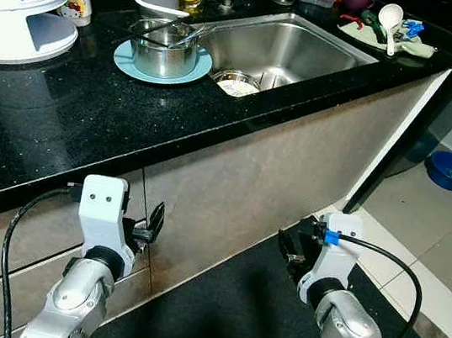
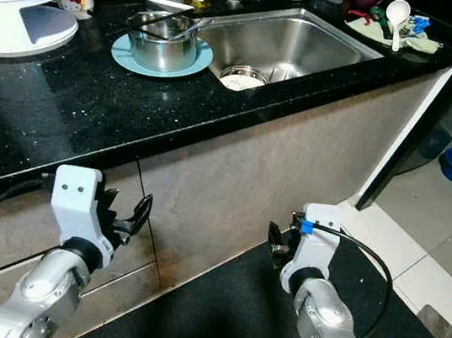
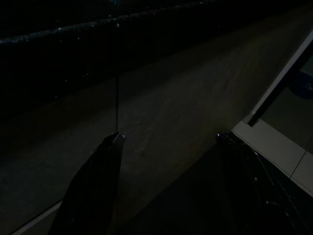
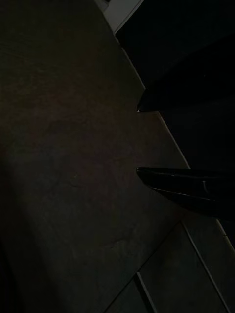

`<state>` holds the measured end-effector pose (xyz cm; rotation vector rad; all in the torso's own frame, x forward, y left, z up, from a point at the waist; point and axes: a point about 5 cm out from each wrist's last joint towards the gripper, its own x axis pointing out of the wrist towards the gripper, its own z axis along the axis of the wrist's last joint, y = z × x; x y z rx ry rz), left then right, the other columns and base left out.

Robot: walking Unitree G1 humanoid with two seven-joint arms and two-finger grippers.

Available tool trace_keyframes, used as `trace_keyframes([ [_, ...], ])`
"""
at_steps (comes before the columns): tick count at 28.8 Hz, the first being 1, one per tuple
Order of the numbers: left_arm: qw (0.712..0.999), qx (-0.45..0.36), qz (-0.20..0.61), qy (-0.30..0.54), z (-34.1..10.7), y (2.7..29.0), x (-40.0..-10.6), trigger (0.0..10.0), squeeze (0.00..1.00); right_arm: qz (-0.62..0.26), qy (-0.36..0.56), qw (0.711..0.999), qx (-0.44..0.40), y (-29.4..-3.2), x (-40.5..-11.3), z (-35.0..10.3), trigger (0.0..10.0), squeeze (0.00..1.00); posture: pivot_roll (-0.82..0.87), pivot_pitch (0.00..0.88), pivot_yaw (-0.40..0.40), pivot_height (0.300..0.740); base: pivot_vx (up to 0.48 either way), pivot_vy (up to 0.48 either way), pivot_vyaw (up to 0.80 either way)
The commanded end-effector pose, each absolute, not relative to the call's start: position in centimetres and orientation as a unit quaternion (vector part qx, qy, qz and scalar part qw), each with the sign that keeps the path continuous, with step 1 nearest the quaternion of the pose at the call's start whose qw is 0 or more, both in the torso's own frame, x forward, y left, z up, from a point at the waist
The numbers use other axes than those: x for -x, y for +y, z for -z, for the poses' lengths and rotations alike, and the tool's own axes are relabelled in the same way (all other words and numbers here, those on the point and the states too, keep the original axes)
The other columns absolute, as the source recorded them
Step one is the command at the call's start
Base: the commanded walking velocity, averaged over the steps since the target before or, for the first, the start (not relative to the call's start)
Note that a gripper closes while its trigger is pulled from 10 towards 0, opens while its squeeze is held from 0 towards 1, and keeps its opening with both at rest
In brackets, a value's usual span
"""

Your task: Kitchen organization

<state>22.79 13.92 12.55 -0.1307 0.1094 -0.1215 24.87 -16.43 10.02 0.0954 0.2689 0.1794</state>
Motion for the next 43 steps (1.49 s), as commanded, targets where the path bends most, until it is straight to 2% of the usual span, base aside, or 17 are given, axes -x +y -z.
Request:
trace_keyframes([
  [1,0.995,0.061,0.055,0.064,-12.24,14.09,-22.68,10.0,0.0,-0.088,0.141,0.985,-0.049,-16.4,-24.88,-9.8,10.0,0.0,-0.03,0.057,-0.032,0.74,0.0,0.0,0.0],
  [43,0.995,0.057,0.051,0.064,-12.21,14.36,-22.91,10.0,0.0,-0.086,0.14,0.985,-0.052,-16.25,-25.03,-9.78,10.0,0.0,-0.03,0.054,-0.024,0.74,0.0,0.0,0.0],
])
